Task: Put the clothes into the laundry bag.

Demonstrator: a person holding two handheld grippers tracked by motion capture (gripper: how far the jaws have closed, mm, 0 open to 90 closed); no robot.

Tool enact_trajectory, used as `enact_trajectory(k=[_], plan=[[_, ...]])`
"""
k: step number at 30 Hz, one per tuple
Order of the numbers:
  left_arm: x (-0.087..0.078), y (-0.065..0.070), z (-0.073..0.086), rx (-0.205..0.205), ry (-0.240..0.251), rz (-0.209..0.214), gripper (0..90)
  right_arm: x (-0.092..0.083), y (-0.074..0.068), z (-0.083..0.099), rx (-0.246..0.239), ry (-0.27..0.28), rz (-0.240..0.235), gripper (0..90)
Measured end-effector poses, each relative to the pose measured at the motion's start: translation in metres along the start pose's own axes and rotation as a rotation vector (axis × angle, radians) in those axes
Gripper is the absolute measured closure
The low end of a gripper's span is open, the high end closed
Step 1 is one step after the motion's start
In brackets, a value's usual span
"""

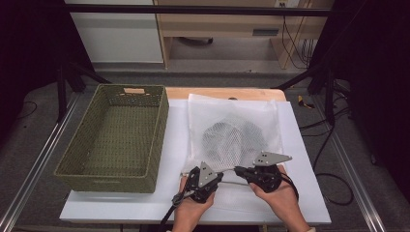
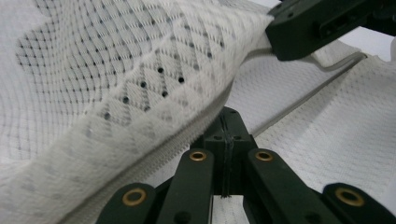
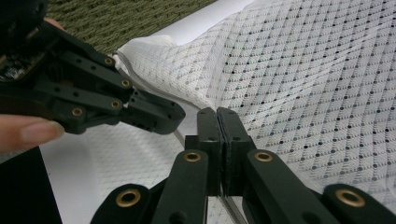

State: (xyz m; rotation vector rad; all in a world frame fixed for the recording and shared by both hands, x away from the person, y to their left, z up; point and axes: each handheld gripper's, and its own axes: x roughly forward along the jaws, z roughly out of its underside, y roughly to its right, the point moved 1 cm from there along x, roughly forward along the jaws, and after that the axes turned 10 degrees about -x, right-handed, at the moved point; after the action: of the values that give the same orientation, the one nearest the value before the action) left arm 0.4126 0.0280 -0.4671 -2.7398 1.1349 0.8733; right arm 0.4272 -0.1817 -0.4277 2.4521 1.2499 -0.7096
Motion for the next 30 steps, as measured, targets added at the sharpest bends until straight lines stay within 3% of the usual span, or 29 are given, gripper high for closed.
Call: enact_trajectory(k=[4,11,18,19,21,30], plan=[[0.002,0.0,0.007,0.0,-0.022,0.01,90.0,0.0,0.0,-0.001,0.03,0.027,-0.02,89.1],[-0.013,0.004,0.008,0.007,0.005,0.011,90.0,0.002,-0.001,0.0,0.004,0.002,-0.005,89.2],[-0.034,0.001,0.006,0.017,0.035,-0.012,90.0,0.001,-0.003,0.001,-0.004,-0.007,0.0,89.2],[-0.044,-0.001,0.006,0.024,0.059,-0.038,90.0,0.001,-0.003,0.003,-0.002,-0.01,0.001,89.1],[-0.051,-0.002,0.005,0.03,0.069,-0.05,89.8,0.001,-0.003,0.005,-0.002,-0.016,0.004,89.2],[-0.081,-0.013,0.008,0.017,0.104,-0.097,79.5,0.002,-0.004,0.009,-0.01,-0.044,0.012,89.1]])
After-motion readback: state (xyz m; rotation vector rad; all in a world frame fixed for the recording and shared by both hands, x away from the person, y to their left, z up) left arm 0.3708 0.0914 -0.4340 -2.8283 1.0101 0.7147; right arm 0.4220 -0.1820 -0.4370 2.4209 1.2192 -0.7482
